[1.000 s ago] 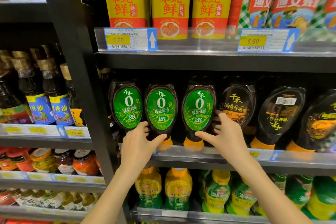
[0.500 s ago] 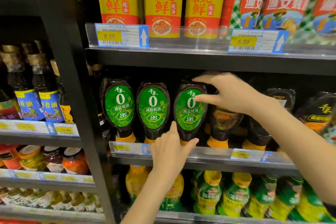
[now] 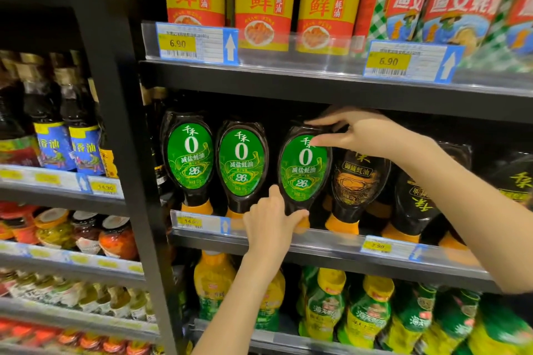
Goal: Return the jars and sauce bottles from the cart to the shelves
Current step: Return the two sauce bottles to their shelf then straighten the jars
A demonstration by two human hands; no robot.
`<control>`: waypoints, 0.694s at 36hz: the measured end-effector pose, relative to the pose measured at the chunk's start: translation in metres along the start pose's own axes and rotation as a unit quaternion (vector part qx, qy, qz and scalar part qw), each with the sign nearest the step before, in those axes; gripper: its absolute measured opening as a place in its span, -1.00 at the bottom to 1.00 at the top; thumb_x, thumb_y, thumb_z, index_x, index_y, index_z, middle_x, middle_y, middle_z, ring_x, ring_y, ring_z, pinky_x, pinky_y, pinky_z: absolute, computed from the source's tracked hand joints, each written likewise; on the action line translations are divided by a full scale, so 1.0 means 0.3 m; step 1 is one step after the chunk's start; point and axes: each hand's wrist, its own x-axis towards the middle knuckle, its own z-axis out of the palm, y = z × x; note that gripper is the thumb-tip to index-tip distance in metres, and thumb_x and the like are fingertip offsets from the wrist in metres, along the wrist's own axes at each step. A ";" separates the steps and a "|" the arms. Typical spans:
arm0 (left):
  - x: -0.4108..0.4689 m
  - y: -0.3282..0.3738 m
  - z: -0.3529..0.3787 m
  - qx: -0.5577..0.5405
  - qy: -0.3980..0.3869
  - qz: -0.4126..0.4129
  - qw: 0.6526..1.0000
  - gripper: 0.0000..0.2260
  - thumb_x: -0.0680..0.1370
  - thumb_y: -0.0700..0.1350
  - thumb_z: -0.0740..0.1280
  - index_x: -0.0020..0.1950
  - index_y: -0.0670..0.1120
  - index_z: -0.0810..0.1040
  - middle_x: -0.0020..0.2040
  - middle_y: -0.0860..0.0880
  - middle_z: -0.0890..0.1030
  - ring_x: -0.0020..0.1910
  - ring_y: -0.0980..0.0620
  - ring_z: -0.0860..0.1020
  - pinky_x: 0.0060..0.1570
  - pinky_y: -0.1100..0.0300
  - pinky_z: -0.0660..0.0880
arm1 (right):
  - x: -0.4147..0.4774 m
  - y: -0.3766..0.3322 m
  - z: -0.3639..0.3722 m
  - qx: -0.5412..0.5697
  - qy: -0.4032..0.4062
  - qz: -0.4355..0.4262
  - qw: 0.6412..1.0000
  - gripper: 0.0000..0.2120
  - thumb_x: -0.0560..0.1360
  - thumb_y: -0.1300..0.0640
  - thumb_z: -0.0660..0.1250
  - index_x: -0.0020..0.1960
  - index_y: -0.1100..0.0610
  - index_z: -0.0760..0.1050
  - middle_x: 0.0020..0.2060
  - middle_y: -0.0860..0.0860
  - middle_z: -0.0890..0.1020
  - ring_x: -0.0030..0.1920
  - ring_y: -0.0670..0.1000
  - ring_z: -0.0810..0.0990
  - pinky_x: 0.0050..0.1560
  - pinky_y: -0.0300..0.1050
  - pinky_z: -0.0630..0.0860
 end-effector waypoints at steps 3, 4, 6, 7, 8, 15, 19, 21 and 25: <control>0.005 -0.006 0.006 -0.009 0.001 0.002 1.000 -0.43 0.41 0.29 0.31 0.21 -0.08 0.35 0.07 -0.04 0.63 0.08 -0.10 0.57 -0.05 0.02 0.46 | 0.001 -0.002 0.007 -0.015 0.012 0.001 1.000 -0.57 0.46 -0.16 0.27 0.32 -0.20 0.38 0.29 -0.06 0.48 0.05 -0.09 0.45 -0.04 -0.21 0.35; 0.007 -0.007 0.008 -0.012 0.001 0.004 1.000 -0.44 0.41 0.29 0.31 0.21 -0.08 0.35 0.07 -0.04 0.63 0.08 -0.10 0.57 -0.05 0.03 0.46 | 0.001 -0.004 0.008 -0.020 0.017 0.002 1.000 -0.57 0.46 -0.16 0.27 0.32 -0.19 0.38 0.28 -0.06 0.49 0.05 -0.08 0.46 -0.06 -0.21 0.35; 0.009 -0.007 0.010 -0.014 0.000 0.006 1.000 -0.45 0.41 0.29 0.31 0.20 -0.08 0.36 0.07 -0.04 0.63 0.09 -0.10 0.57 -0.04 0.03 0.46 | -0.002 -0.007 0.009 -0.027 0.024 0.004 0.999 -0.56 0.46 -0.16 0.27 0.33 -0.18 0.38 0.28 -0.06 0.49 0.08 -0.05 0.49 -0.06 -0.20 0.36; 0.010 -0.006 0.010 -0.017 0.000 0.005 1.000 -0.44 0.41 0.29 0.31 0.20 -0.08 0.36 0.07 -0.04 0.63 0.09 -0.10 0.57 -0.04 0.02 0.46 | -0.004 -0.009 0.009 -0.028 0.026 0.007 0.999 -0.56 0.46 -0.16 0.27 0.33 -0.18 0.38 0.28 -0.06 0.49 0.10 -0.03 0.51 -0.05 -0.20 0.38; 0.010 -0.006 0.011 -0.020 0.000 0.003 1.000 -0.44 0.41 0.29 0.31 0.21 -0.08 0.36 0.08 -0.04 0.62 0.10 -0.10 0.57 -0.03 0.01 0.46 | -0.006 -0.011 0.009 -0.028 0.026 0.010 0.999 -0.56 0.46 -0.16 0.27 0.33 -0.18 0.38 0.28 -0.05 0.49 0.12 -0.02 0.52 -0.04 -0.19 0.40; 0.007 -0.009 0.011 -0.017 0.004 0.004 1.000 -0.38 0.41 0.30 0.30 0.29 -0.08 0.34 0.12 -0.04 0.62 0.12 -0.13 0.55 -0.02 0.01 0.45 | -0.016 -0.026 0.006 -0.033 0.022 0.023 0.999 -0.54 0.46 -0.17 0.26 0.35 -0.15 0.37 0.31 -0.05 0.48 0.18 0.00 0.50 0.07 -0.14 0.45; -0.011 -0.053 -0.016 -0.045 0.013 0.027 0.999 -0.37 0.43 0.30 0.28 0.38 -0.01 0.33 0.16 0.01 0.61 0.16 -0.06 0.55 0.02 0.01 0.49 | -0.032 -0.055 0.024 -0.093 0.051 0.018 0.994 -0.43 0.48 -0.22 0.21 0.43 -0.05 0.27 0.39 0.01 0.41 0.34 0.07 0.42 0.28 0.00 0.42; -0.025 -0.101 -0.037 -0.109 0.058 0.058 0.991 -0.48 0.42 0.25 0.33 0.30 0.02 0.46 0.13 0.06 0.63 0.13 0.03 0.57 0.06 0.06 0.51 | -0.039 -0.089 0.045 -0.164 0.067 -0.009 0.984 -0.38 0.48 -0.24 0.17 0.48 -0.06 0.16 0.39 0.05 0.40 0.35 0.12 0.40 0.25 0.04 0.44; -0.039 -0.222 -0.110 -0.264 0.130 0.088 0.951 -0.68 0.36 0.10 0.46 0.02 -0.05 0.61 -0.08 0.10 0.65 -0.07 0.22 0.58 -0.02 0.27 0.53 | -0.027 -0.166 0.101 -0.264 0.088 -0.087 0.956 -0.29 0.48 -0.27 0.13 0.52 -0.04 -0.01 0.45 0.08 0.30 0.37 0.15 0.37 0.26 0.03 0.40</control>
